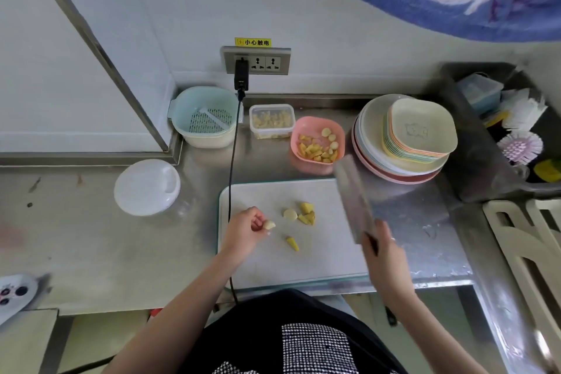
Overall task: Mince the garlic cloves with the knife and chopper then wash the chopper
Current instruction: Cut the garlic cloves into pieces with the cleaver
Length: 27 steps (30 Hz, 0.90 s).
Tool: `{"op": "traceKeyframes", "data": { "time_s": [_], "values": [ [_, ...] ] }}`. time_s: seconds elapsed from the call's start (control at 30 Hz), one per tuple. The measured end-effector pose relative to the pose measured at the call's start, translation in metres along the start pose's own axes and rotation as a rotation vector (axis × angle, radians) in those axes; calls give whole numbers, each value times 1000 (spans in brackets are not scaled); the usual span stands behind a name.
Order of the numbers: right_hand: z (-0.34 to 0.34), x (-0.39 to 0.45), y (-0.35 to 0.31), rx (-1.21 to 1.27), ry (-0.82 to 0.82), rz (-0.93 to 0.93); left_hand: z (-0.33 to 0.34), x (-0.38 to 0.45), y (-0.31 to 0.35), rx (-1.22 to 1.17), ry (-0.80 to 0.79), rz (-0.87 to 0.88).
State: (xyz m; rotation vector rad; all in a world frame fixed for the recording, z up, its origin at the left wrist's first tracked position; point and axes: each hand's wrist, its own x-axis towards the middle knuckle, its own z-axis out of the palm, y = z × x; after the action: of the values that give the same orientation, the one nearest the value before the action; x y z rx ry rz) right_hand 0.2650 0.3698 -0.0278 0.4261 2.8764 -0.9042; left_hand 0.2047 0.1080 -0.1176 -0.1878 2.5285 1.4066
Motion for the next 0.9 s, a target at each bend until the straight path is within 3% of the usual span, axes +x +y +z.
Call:
{"op": "traceKeyframes", "data": {
  "time_s": [0.13, 0.27, 0.47, 0.73, 0.9],
  "values": [
    [38, 6, -51, -1, -190, -127, -6, -4, -1, 47, 20, -12],
    [65, 9, -81, -84, -350, -129, -12, -16, -3, 277, 27, 53],
    [82, 8, -86, -153, -372, -158, -10, -10, 1, 543, -129, 113],
    [100, 6, -87, -355, -428, -158, -11, -7, 7, 603, -137, 132],
    [108, 6, -86, -242, -411, -81, -11, -7, 7, 617, -146, 139]
  ]
}}
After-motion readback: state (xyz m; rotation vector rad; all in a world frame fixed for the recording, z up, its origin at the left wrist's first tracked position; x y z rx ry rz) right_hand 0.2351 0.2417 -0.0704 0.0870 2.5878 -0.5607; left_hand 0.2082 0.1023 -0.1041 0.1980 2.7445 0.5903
